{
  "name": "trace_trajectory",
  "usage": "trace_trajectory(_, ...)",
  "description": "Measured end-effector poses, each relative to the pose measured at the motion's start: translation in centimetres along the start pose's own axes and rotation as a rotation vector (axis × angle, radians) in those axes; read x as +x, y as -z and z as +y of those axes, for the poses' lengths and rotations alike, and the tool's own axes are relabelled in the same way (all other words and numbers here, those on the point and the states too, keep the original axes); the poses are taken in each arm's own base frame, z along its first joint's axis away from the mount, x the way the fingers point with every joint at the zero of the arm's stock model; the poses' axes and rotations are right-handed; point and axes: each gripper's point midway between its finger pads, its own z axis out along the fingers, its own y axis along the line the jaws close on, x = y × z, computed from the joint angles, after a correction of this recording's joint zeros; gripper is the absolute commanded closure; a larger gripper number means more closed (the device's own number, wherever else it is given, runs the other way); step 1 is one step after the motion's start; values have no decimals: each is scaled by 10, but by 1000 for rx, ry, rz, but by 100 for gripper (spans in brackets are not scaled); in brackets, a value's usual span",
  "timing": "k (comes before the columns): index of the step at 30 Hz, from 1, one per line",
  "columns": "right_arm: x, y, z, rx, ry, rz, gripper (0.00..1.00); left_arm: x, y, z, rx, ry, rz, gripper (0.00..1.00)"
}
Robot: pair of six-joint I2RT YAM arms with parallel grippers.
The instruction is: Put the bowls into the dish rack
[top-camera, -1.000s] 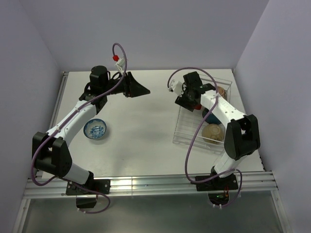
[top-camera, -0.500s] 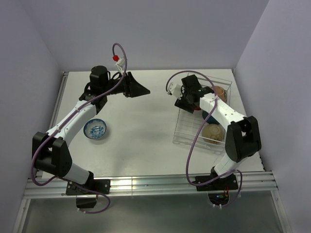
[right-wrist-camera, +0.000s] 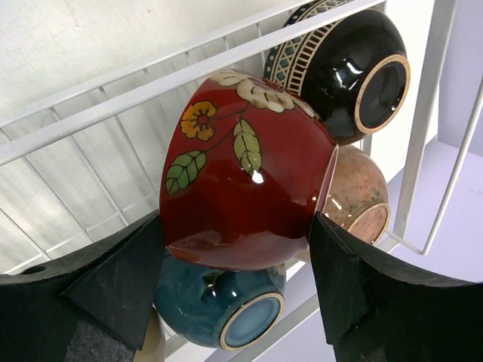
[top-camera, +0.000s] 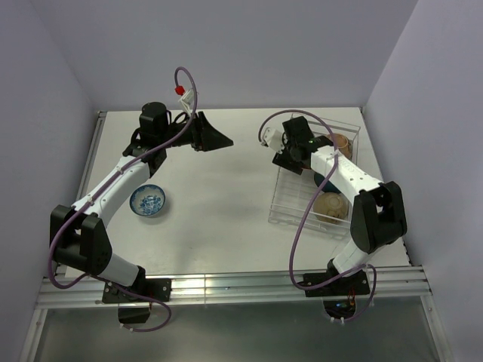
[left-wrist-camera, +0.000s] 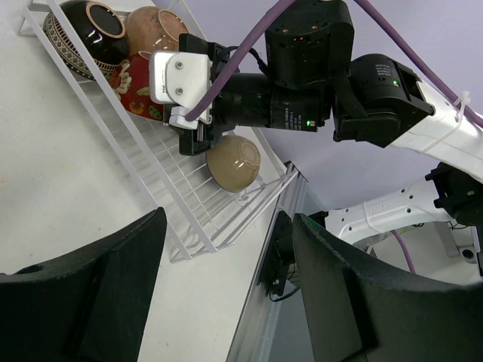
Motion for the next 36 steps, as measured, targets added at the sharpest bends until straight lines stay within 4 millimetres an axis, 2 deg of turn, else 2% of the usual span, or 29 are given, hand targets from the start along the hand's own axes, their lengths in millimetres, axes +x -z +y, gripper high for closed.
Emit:
trace_trajectory(5, 3, -4, 4, -2, 1, 5, 100, 0, 0, 0, 0, 0, 0, 27)
trace_trajectory(11, 1, -7, 0, 24, -5, -5, 100, 1, 0, 0, -2, 2, 2, 27)
trace_trajectory(18, 3, -13, 8, 61, 28, 5, 98, 1, 0, 1, -3, 3, 2, 27)
trace_trajectory(27, 1, -15, 11, 85, 41, 16, 61, 3, 0, 3, -9, -1, 10, 27)
trace_trajectory(28, 1, -14, 12, 87, 40, 17, 51, 3, 0, 3, -10, -2, 10, 26)
trace_trajectory(36, 0, -17, 18, 118, 44, 27, 33, 4, 1, 4, -15, -2, 13, 26)
